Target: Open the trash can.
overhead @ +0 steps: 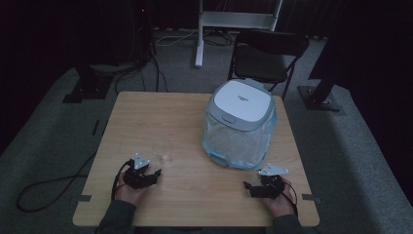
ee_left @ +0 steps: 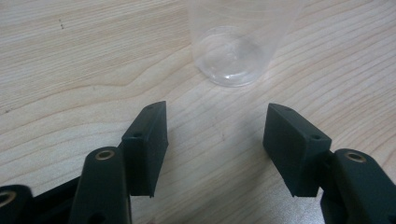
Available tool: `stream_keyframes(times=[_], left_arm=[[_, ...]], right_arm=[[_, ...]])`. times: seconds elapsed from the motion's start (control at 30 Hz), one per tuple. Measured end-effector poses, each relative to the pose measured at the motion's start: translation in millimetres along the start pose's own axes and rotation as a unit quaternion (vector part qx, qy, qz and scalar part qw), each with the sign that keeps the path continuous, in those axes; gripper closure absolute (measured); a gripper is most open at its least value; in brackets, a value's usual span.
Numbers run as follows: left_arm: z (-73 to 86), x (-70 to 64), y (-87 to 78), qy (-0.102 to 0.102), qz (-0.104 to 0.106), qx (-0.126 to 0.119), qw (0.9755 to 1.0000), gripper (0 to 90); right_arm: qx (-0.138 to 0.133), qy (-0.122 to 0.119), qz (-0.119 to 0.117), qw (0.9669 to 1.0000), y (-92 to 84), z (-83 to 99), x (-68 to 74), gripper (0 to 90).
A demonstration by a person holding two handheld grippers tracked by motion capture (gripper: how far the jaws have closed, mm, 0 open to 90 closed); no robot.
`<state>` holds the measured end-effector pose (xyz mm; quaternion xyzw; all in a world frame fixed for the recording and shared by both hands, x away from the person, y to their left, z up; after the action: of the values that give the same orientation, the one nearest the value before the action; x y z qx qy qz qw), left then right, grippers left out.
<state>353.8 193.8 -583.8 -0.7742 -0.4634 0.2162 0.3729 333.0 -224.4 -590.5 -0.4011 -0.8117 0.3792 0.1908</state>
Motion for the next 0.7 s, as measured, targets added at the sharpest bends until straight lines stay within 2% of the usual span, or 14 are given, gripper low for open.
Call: stream_keyframes(times=[0.1, 0.17, 0.2, 0.23, 0.27, 0.3, 0.33, 0.37, 0.4, 0.43, 0.47, 0.5, 0.53, 0.7], left_arm=[[-0.3, -1.6, 0.6, 0.001, 0.0, 0.001, 1.0, 37.7], [-0.5, -1.8, 0.7, 0.0, 0.0, 0.002, 1.0, 37.4], [-0.6, -2.0, 0.8, 0.0, -0.001, 0.003, 1.0, 37.2], [-0.6, -2.0, 0.8, 0.0, -0.001, 0.003, 1.0, 37.0], [-0.6, -2.3, 0.9, 0.0, -0.001, 0.002, 1.0, 36.9], [-0.6, -2.3, 0.9, 0.0, -0.001, 0.002, 1.0, 36.8], [-0.7, -2.4, 1.0, -0.001, -0.001, 0.002, 1.0, 36.6], [-0.8, -2.5, 1.0, 0.0, 0.0, 0.002, 1.0, 36.6], [-1.0, -2.8, 1.2, 0.002, 0.0, 0.002, 1.0, 36.2], [-1.0, -2.8, 1.2, 0.002, 0.0, 0.002, 1.0, 36.0], [-1.1, -3.0, 1.4, 0.002, 0.0, 0.002, 1.0, 35.9], [-1.1, -3.4, 1.4, 0.001, 0.0, 0.002, 1.0, 35.9], [-1.1, -3.5, 1.5, 0.001, 0.0, 0.002, 1.0, 35.8], [-1.2, -4.1, 1.6, 0.001, 0.001, 0.001, 1.0, 35.8]], right_arm=[[-0.002, -0.004, -0.003, 1.0, -0.1, -0.3, 1.4, 19.8], [-0.005, -0.005, -0.005, 1.0, 0.0, -1.2, 3.6, 23.8], [-0.008, -0.007, -0.005, 0.9999, 0.2, -2.4, 6.0, 31.8], [-0.008, -0.007, -0.005, 0.9999, 0.2, -2.4, 6.0, 31.8], [-0.014, -0.009, -0.01, 0.9998, 1.0, -5.1, 11.4, 41.3], [-0.014, -0.009, -0.01, 0.9998, 1.0, -5.1, 11.4, 41.3], [-0.015, -0.018, -0.016, 0.9996, 1.7, -7.9, 17.2, 56.1], [-0.015, -0.018, -0.016, 0.9996, 1.7, -7.9, 17.2, 56.1], [-0.014, -0.023, -0.021, 0.9994, 2.7, -10.2, 22.8, 65.2], [-0.014, -0.023, -0.021, 0.9994, 2.7, -10.2, 22.8, 65.2], [-0.013, -0.032, -0.027, 0.9991, 4.1, -12.6, 28.7, 74.9], [-0.013, -0.032, -0.027, 0.9991, 4.1, -12.6, 28.7, 74.9], [-0.013, -0.038, -0.034, 0.9986, 5.4, -14.1, 34.1, 85.4], [-0.01, -0.049, -0.033, 0.9982, 8.0, -17.7, 42.3, 90.0]])
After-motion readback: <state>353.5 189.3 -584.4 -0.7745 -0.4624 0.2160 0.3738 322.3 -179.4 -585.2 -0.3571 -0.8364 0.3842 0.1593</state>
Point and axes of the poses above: each handheld gripper's, and its own axes: y roughly forward along the jaws, z roughly out of its underside, x roughly to its left, the point moved 6 cm from there along y, roughly forward along the jaws, and after that the axes turned 7 degrees about x, right-handed, at the moved point
